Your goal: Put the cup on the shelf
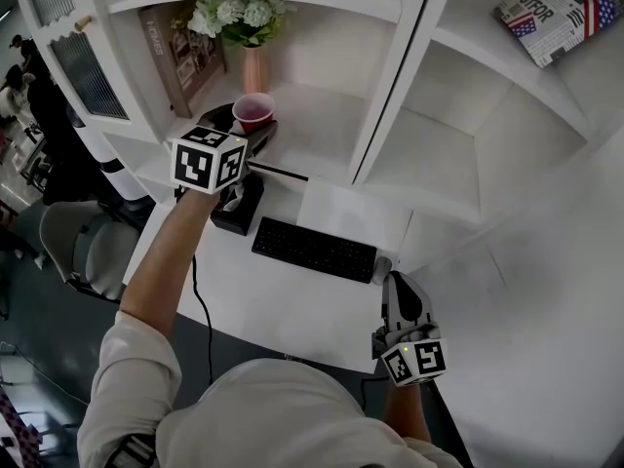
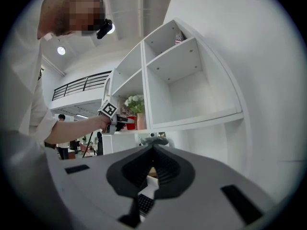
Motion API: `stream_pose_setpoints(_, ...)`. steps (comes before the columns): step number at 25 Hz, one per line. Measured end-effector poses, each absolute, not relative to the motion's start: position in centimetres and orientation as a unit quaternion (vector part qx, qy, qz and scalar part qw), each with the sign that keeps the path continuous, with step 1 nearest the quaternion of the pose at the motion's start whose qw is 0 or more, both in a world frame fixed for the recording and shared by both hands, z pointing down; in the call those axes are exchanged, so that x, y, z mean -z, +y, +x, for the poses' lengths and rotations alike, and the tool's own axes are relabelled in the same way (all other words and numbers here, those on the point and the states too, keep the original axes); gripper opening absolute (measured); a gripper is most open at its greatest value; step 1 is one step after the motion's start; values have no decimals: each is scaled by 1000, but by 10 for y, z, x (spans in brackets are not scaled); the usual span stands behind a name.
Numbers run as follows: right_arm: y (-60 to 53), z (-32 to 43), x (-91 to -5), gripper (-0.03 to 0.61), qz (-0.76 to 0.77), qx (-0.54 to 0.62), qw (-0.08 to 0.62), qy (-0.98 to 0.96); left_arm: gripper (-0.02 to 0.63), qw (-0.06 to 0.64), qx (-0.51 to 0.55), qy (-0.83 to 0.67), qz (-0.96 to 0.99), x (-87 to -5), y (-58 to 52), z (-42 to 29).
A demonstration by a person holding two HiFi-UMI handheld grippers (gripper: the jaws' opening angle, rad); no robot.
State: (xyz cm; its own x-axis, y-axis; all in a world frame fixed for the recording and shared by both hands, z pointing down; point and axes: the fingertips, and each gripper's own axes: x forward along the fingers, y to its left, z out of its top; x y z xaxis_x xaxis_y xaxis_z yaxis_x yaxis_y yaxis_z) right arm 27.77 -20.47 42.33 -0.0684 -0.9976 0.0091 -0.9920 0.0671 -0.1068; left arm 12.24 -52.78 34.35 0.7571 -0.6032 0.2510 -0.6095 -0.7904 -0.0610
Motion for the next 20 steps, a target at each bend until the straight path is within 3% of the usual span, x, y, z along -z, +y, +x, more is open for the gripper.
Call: stream_pose_setpoints(20, -208, 278, -423, 5, -681, 41, 38, 730, 322, 8, -189, -326, 926, -362, -530, 123)
